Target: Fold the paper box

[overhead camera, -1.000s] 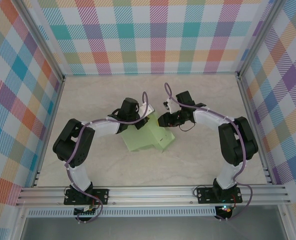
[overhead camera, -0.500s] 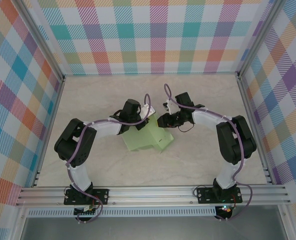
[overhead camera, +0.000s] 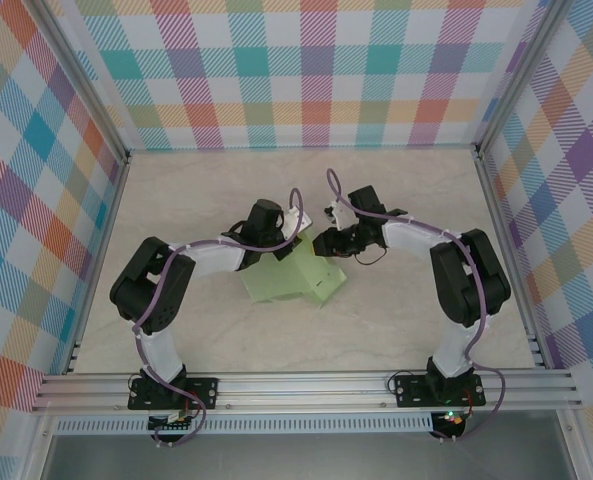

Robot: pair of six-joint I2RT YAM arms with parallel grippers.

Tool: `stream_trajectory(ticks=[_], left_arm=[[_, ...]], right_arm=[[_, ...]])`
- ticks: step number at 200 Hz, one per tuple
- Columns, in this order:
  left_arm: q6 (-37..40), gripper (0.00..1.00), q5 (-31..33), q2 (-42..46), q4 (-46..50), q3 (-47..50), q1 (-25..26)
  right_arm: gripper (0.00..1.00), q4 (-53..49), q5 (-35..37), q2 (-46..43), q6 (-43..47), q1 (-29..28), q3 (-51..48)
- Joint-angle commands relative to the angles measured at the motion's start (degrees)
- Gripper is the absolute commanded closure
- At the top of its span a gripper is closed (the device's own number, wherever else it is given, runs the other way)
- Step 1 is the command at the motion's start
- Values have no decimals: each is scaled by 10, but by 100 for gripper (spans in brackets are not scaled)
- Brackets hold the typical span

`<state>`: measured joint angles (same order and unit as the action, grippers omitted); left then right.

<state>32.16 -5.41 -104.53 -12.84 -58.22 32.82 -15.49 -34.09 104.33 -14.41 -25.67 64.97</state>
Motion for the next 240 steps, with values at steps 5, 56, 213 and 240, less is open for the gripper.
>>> stream_trajectory(ticks=[5,56,213,240], left_arm=[[-26,67,-21,20,-34,-1,-7],[-72,53,-79,104,-15,5,-50],[-338,0,171,480,188,132,-115],[-278,0,138,478,163,142,-116]], right_arm=[[70,-5,-11,14,-11,-2,17],[70,-68,6,48,-47,7,53],[58,-98,3,59,-39,15,85],[59,-117,3,58,2,15,98]])
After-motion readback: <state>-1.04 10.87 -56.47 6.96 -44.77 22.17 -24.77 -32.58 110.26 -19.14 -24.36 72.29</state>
